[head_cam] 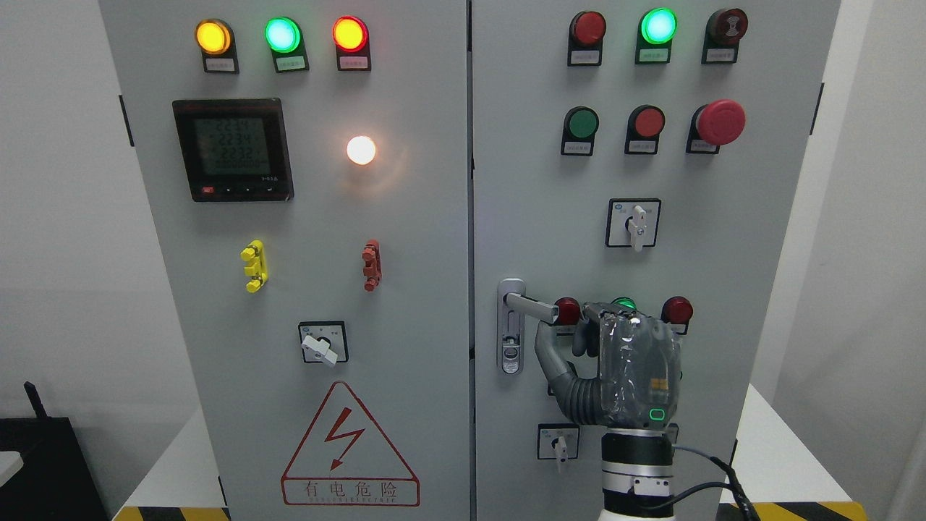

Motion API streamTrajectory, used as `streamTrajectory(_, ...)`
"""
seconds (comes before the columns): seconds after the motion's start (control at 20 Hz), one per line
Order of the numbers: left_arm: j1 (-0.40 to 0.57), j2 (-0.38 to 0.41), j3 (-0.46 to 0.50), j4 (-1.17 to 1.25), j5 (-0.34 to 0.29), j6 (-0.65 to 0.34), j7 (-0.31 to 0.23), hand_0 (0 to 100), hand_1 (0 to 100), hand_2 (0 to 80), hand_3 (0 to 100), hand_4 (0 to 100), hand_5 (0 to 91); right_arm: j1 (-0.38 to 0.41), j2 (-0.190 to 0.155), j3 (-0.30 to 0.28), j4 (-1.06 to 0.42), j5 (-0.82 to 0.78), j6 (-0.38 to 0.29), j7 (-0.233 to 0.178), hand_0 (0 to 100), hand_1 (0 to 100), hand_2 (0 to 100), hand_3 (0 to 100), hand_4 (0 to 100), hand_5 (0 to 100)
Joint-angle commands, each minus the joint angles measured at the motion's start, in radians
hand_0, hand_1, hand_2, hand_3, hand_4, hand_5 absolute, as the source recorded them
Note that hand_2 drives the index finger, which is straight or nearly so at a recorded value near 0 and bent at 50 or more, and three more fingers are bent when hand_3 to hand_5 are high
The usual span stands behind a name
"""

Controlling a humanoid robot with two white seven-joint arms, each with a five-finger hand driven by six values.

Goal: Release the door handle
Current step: 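Open the right hand and withdraw it away from the lever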

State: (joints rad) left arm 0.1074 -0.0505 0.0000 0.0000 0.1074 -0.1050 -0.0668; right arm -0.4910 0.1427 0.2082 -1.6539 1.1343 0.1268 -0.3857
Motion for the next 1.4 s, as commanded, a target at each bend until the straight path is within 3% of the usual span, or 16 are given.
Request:
streamTrajectory(0.0,0.000,0.000,-0.014,0.020,0.000,-0.001,-0.001,12,39,0.0,0,0,0.0,0.040,-0.008,0.007,-0.012,0.001,-0.024,-0.021,44,58,90,100,94,100)
streamTrajectory(0.05,0.000,0.000,-0.014,0.020,0.000,-0.001,-0.001,12,39,0.0,0,0,0.0,0.052,-0.009,0.004,-0.017,-0.001,-0.042,-0.030,45,58,90,100,94,100)
streamTrajectory(0.25,0.000,0.000,-0.014,0.020,0.000,-0.001,-0.001,12,39,0.0,0,0,0.0,0.109,-0.081,-0.015,-0.055,0.001,-0.084,-0.062,46,57,89,100,94,100)
streamTrajectory(0.35,0.000,0.000,-0.014,0.020,0.000,-0.001,-0.001,12,39,0.0,0,0,0.0,0.167,-0.123,-0.059,-0.069,-0.001,-0.157,-0.078,47,55,82,100,91,96)
streamTrajectory(0.45,0.000,0.000,-0.014,0.020,0.000,-0.001,-0.001,12,39,0.0,0,0,0.0,0.198,-0.150,-0.119,-0.069,-0.001,-0.231,-0.078,47,54,66,87,74,72)
streamTrajectory(0.6,0.000,0.000,-0.014,0.020,0.000,-0.001,-0.001,12,39,0.0,0,0,0.0,0.207,-0.163,-0.187,-0.070,-0.001,-0.298,-0.079,44,50,45,48,36,35)
streamTrajectory(0.7,0.000,0.001,-0.014,0.020,0.000,-0.001,-0.001,12,39,0.0,0,0,0.0,0.210,-0.166,-0.219,-0.084,-0.007,-0.347,-0.079,46,41,22,19,12,11)
streamTrajectory(0.8,0.000,0.000,-0.014,0.020,0.000,-0.001,-0.001,12,39,0.0,0,0,0.0,0.212,-0.173,-0.230,-0.087,-0.054,-0.381,-0.078,47,36,9,8,0,0)
streamTrajectory(0.9,0.000,0.000,-0.014,0.020,0.000,-0.001,-0.001,12,39,0.0,0,0,0.0,0.213,-0.189,-0.231,-0.089,-0.097,-0.409,-0.073,47,28,0,1,0,0)
streamTrajectory(1.05,0.000,0.000,-0.014,0.020,0.000,-0.001,-0.001,12,39,0.0,0,0,0.0,0.229,-0.209,-0.240,-0.089,-0.106,-0.430,-0.073,45,23,0,0,0,0)
streamTrajectory(1.35,0.000,0.001,-0.014,0.020,0.000,-0.001,-0.001,12,39,0.0,0,0,0.0,0.230,-0.206,-0.240,-0.092,-0.108,-0.435,-0.073,42,20,0,0,0,0)
